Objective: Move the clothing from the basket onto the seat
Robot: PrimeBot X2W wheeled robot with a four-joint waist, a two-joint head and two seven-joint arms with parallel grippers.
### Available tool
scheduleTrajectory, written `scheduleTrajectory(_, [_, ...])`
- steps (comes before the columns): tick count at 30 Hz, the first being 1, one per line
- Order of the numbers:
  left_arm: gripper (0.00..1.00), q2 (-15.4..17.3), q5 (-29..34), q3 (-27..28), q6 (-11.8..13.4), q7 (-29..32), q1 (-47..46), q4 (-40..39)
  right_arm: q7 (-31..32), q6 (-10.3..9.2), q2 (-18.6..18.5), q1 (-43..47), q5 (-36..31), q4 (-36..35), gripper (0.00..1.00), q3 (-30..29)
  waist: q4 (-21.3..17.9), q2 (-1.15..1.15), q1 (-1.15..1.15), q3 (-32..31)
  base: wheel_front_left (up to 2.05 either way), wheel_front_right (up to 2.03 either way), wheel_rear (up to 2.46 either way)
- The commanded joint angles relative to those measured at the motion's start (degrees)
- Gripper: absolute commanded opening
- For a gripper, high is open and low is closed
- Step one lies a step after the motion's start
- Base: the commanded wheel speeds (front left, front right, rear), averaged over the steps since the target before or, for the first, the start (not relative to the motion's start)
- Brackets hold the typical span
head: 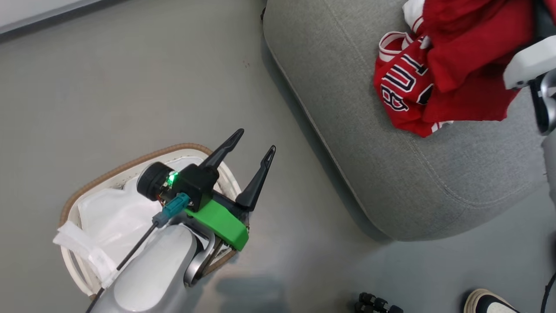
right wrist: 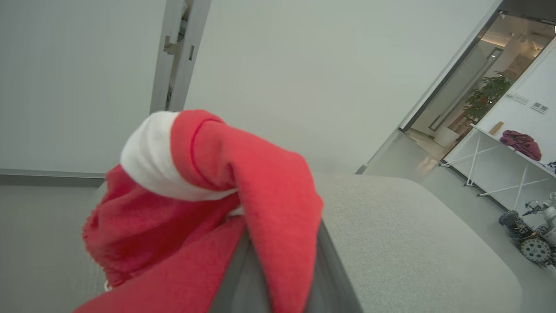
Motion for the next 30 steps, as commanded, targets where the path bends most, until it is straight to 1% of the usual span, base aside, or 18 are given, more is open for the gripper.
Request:
scheduleTrajectory(1, [1.00, 0.82, -0.60, 0.03, -0.15, 0.00, -1.51, -0.34, -0.13, -0.08, -1.00, -1.84, -1.91, 1.09, 0.00, -2.49, 2.78, 0.00, 0.00, 3.48, 0.00, 0.00, 0.00])
scheduleTrajectory(4, [1.00, 1.84, -0.59, -0.05, -0.15, 0.01, -2.44, -0.61, -0.13, -0.08, -1.45, -3.87, -6.93, 3.54, 0.00, -8.18, 3.94, 0.00, 0.00, 5.52, 0.00, 0.00, 0.00])
scheduleTrajectory(8, [1.00, 2.82, -0.62, 0.10, -0.15, 0.01, -3.27, -0.82, -0.13, -0.08, -0.81, -6.40, -13.09, 4.15, 0.00, -15.53, 4.98, 0.00, 0.00, 7.73, 0.00, 0.00, 0.00])
scheduleTrajectory(11, [1.00, 3.30, -0.53, -0.08, -0.15, 0.01, -3.74, -0.98, -0.13, -0.08, 0.15, -7.23, -17.59, 4.31, 0.00, -20.23, 5.74, 0.00, 0.00, 8.97, 0.00, 0.00, 0.00])
scheduleTrajectory(15, [1.00, 3.50, -0.68, 0.28, -0.15, 0.01, -4.47, -0.98, -0.13, -0.08, 2.06, -7.24, -23.34, 4.83, 0.00, -27.87, 6.77, 0.00, 0.00, 10.20, 0.00, 0.00, 0.00])
scheduleTrajectory(16, [1.00, 3.56, -0.71, 0.47, -0.15, 0.00, -4.45, -0.94, -0.13, -0.08, 2.62, -6.86, -24.34, 5.00, 0.11, -29.49, 6.89, 0.00, 0.00, 10.33, 0.00, 0.00, 0.00])
scheduleTrajectory(17, [1.00, 3.65, -0.60, 0.70, -0.15, 0.01, -4.50, -0.89, -0.13, -0.08, 3.31, -6.46, -25.63, 5.24, 0.37, -31.68, 7.01, 0.00, 0.00, 10.44, 0.00, 0.00, 0.00])
scheduleTrajectory(18, [1.00, 3.64, -0.50, 0.93, -0.15, 0.01, -4.54, -0.87, -0.12, -0.08, 3.82, -6.08, -26.76, 5.52, 0.82, -33.02, 7.10, 0.00, 0.00, 10.50, 0.00, 0.00, 0.00])
scheduleTrajectory(19, [1.00, 3.65, -0.41, 1.22, -0.15, 0.00, -4.49, -0.83, -0.13, -0.08, 4.48, -5.66, -27.74, 5.66, 1.00, -34.47, 7.20, 0.00, 0.00, 10.57, 0.00, 0.00, 0.00])
scheduleTrajectory(23, [1.00, 3.66, -0.32, 2.25, -0.15, 0.01, -3.62, -0.45, -0.13, -0.08, 6.60, -4.49, -29.69, 4.62, 1.00, -39.24, 7.27, 0.00, 0.00, 10.30, 0.00, 0.00, 0.00])
scheduleTrajectory(26, [1.00, 3.34, -0.01, 3.75, -0.15, 0.01, -2.36, -0.04, -0.12, -0.08, 8.68, -2.29, -29.02, 2.64, 1.00, -41.62, 7.06, 0.00, 0.00, 9.12, 0.00, 0.00, 0.00])
scheduleTrajectory(30, [1.00, 2.80, 0.53, 5.86, -0.15, 0.00, -1.21, 0.12, -0.13, -0.08, 10.28, 0.97, -26.23, -0.45, 1.00, -40.65, 6.90, 0.00, 0.00, 7.27, 0.00, 0.00, 0.00])
